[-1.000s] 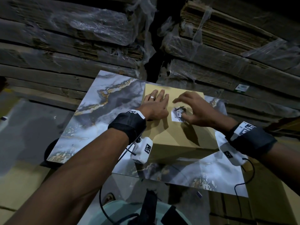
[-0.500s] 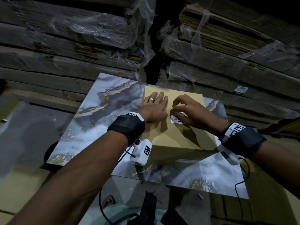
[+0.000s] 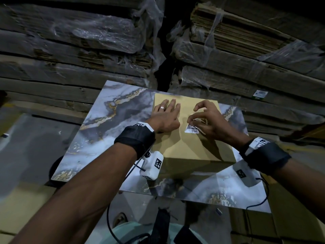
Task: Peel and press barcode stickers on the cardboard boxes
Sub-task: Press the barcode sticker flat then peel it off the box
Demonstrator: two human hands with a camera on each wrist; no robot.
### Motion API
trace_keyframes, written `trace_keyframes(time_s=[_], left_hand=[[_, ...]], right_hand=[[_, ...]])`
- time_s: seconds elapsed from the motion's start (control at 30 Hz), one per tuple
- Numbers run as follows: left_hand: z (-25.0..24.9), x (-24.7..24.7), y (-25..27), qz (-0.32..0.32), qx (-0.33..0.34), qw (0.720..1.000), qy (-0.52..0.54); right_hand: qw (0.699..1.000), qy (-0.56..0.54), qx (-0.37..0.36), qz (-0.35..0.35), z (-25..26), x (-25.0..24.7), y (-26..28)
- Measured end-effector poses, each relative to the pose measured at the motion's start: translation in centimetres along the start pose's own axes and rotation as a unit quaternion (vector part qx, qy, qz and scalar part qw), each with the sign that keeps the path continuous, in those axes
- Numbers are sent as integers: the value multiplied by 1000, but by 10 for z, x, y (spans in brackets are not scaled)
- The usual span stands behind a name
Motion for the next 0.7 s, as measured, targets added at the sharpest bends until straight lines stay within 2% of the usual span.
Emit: trace_keyframes(time_s=[0.13, 0.27, 0.33, 0.47, 0.53, 0.7], left_hand=[[0, 0, 1, -1, 0, 1000, 0], [1, 1, 0, 0, -1, 1000, -1], [1, 1, -1, 0, -1, 1000, 0], [-1, 0, 0, 2, 3, 1000, -4], [-1, 0, 0, 1, 6, 1000, -4], [-1, 0, 1, -1, 1, 1000, -10]], right_hand=[[996, -44, 70, -13, -1, 0, 5], [995, -29, 44, -88, 22, -14, 15], [992, -9, 75, -106, 31, -18, 20], [984, 88, 152, 17, 30, 1, 17], [978, 119, 168, 46, 29, 6, 10], [972, 57, 204, 106, 29, 7, -4]])
Point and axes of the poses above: each hand's wrist, its own y-axis away from the middle knuckle, its own x-axis out of the palm, z = x × y, the point moved 6 cm from there along -y, towards the middle knuckle, and after that the axes turned 12 degrees about y, right-handed, at the moved point
